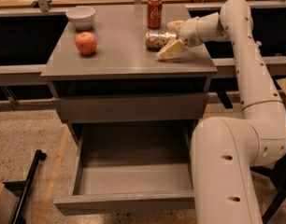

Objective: Place orange can into middle drawer

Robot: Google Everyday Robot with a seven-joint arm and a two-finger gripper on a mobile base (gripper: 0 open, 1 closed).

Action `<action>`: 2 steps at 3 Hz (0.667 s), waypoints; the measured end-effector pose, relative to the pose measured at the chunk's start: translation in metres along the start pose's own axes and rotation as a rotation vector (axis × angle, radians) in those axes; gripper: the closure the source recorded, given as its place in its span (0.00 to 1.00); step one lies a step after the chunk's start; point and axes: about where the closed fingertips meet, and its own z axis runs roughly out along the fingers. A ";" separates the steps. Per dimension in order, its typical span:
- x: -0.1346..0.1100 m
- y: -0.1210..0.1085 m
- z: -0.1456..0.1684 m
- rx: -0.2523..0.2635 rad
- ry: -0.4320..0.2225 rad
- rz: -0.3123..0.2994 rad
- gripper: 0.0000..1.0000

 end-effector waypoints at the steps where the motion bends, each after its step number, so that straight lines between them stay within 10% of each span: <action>1: 0.006 -0.009 -0.008 0.032 -0.005 0.001 0.41; 2: 0.006 -0.011 -0.014 0.042 -0.015 -0.004 0.64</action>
Offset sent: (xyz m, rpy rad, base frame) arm 0.0183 -0.0419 0.0221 0.0245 -0.0525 -0.0386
